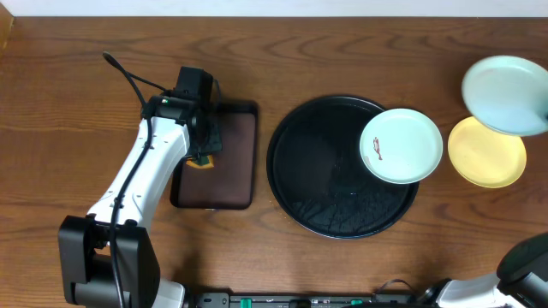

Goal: Clean dirty plates on tray and stack at the side
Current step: 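Lower the plate onto the yellow plate and open right gripper, then move right gripper to the remaining pale green plate and grip rim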

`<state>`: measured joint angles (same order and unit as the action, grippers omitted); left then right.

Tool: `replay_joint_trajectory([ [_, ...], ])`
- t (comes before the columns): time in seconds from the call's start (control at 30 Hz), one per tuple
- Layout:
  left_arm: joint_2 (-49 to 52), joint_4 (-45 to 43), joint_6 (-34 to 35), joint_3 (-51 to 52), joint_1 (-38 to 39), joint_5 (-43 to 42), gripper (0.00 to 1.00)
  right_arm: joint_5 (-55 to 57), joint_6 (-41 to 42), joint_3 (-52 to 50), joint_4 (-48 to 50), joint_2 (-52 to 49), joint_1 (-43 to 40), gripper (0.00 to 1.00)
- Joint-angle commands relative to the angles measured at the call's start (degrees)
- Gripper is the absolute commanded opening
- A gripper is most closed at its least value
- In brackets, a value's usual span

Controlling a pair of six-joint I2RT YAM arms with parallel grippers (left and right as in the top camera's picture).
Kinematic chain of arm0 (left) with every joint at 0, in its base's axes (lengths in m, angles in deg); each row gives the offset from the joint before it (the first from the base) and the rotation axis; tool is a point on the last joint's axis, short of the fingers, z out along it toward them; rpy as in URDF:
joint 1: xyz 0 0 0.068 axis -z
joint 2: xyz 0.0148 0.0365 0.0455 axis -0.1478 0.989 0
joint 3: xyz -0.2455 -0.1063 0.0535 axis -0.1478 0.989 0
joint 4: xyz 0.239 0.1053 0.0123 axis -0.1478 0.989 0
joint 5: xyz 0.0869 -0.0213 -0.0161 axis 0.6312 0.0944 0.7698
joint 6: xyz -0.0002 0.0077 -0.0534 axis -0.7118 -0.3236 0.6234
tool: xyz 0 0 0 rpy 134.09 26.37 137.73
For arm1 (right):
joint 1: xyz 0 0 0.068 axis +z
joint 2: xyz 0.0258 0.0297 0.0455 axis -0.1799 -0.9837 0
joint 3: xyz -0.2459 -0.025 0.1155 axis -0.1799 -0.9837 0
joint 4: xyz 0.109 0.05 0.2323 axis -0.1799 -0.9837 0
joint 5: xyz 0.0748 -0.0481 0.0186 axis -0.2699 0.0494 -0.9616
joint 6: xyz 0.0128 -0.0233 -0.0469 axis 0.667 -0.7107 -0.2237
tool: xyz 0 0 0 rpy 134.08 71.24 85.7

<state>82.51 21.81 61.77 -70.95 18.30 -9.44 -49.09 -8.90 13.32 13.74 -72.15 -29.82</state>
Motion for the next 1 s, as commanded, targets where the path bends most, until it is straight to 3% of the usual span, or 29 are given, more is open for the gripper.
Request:
replay_joint_trajectory([
  [0.0,0.33,-0.07,-0.33,0.24,-0.09,0.07,0.08,2.6,1.64,-2.58,1.11,-0.07,-1.77,0.01],
  [0.33,0.33,-0.02,-0.33,0.24,-0.09,0.07,0.08,5.6,5.11,-24.5,18.62,-0.11,-1.77,0.01],
  [0.37,0.33,-0.02,-0.33,0.24,-0.09,0.07,0.08,4.17,5.07,-25.44,19.74,-0.11,-1.75,0.04],
  [0.53,0.33,-0.02,-0.33,0.26,-0.09,0.07,0.09,-3.21,1.25,-24.13,19.12,0.31,-1.73,0.43],
  [0.6,0.33,-0.04,-0.33,0.24,-0.09,0.07,0.09,-6.4,-0.44,-21.29,16.37,0.35,-1.46,0.5],
  [0.8,0.33,-0.02,-0.33,0.26,-0.09,0.07,0.09,-8.61,-7.69,-9.11,2.05,0.35,4.0,0.45],
  [0.97,0.33,-0.02,-0.31,0.26,-0.09,0.07,0.09,1.44,-9.68,-4.66,-3.72,0.35,13.51,0.42],
])
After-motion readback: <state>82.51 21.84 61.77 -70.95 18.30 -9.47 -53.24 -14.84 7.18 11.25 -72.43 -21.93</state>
